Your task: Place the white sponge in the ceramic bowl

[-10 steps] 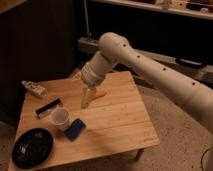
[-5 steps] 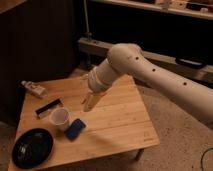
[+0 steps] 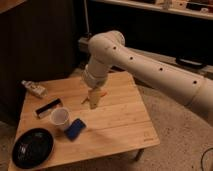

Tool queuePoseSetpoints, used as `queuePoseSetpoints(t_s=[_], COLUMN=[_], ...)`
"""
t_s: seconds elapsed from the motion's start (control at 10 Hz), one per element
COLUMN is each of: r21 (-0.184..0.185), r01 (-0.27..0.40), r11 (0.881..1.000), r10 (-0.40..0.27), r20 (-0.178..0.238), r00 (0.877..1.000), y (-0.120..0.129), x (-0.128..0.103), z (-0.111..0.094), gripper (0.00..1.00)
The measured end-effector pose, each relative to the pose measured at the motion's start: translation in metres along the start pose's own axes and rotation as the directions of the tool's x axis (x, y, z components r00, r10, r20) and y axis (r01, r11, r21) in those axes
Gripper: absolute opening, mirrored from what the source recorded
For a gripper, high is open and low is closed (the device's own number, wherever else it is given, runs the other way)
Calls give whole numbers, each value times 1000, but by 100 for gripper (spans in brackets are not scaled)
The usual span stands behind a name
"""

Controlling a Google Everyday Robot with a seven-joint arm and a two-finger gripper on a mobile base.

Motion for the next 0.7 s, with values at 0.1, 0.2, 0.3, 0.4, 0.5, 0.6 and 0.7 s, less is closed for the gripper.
queuePoseSetpoints(t_s=[0.1, 0.2, 0.3, 0.4, 0.5, 0.6, 0.7], r21=[-12, -28, -42, -54, -55, -51, -40], r01=[9, 17, 29, 42, 45, 48, 49], r11=[1000, 999, 999, 998, 997, 998, 998], r10=[-9, -18, -32, -48, -53, -56, -56], r20=[-23, -45, -66, -105, -139, -179, -208], r00=[1000, 999, 997, 993, 989, 982, 977], y=[-11, -18, -19, -11, -3, 6, 14], x=[-13, -22, -28, -32, -34, -37, -39], z=[6, 9, 11, 17, 25, 38, 51], gripper=[80, 80, 80, 80, 80, 80, 80])
